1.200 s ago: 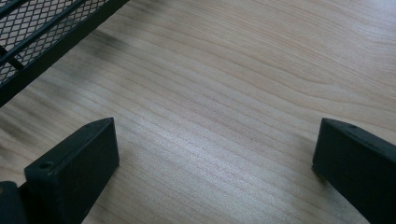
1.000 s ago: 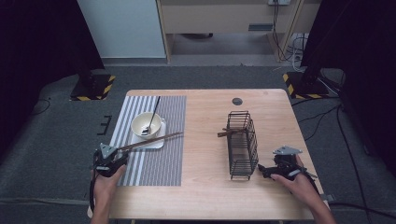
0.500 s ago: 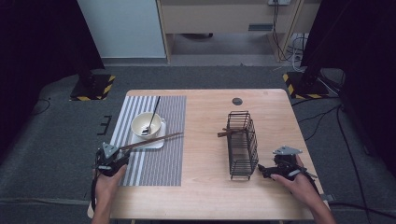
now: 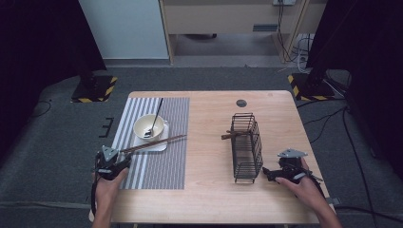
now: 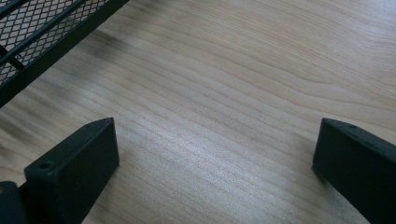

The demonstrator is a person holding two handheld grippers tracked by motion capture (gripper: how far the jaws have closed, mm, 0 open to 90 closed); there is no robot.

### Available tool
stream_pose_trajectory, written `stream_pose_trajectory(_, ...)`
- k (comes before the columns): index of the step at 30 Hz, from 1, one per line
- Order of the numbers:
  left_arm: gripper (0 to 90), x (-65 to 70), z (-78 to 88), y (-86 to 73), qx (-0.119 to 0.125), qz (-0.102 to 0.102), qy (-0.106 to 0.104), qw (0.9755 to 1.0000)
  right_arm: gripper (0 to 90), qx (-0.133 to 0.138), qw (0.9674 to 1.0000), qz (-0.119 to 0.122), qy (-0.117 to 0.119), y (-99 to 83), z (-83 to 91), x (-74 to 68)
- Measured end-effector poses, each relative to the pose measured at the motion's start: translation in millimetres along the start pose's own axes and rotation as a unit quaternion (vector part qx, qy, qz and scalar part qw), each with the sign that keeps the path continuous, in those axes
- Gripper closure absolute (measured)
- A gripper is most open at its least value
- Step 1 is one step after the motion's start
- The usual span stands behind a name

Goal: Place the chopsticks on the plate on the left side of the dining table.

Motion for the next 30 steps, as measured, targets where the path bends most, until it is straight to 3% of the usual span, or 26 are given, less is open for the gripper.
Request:
stream_pose_trajectory(4,39.1,1.0,-2.9,-0.8,-0.008,-0.002,-0.002,1.0,0.2,0.0,1.0,-0.001,0.0,0.0,0.0,-0.1)
stream_pose_trajectory(16,42.4,9.3,-5.9,1.5,-0.008,-0.018,-0.023,0.9995,0.2,0.0,1.0,0.0,0.0,-0.1,0.1,-0.2)
stream_pose_trajectory(30,48.8,6.1,-3.0,2.0,0.0,-0.01,-0.029,0.9995,0.2,0.0,1.0,0.0,-0.001,-0.1,0.1,-0.2)
Point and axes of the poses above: each handheld gripper's, and its own axes: z roughly backward along the jaws, y roughly out of its top, x roughly to its right, the point moved 5 cm from there along -z, roughly forward along the jaws, and after that the axes turned 5 degrees about z, right-handed, at the moved point
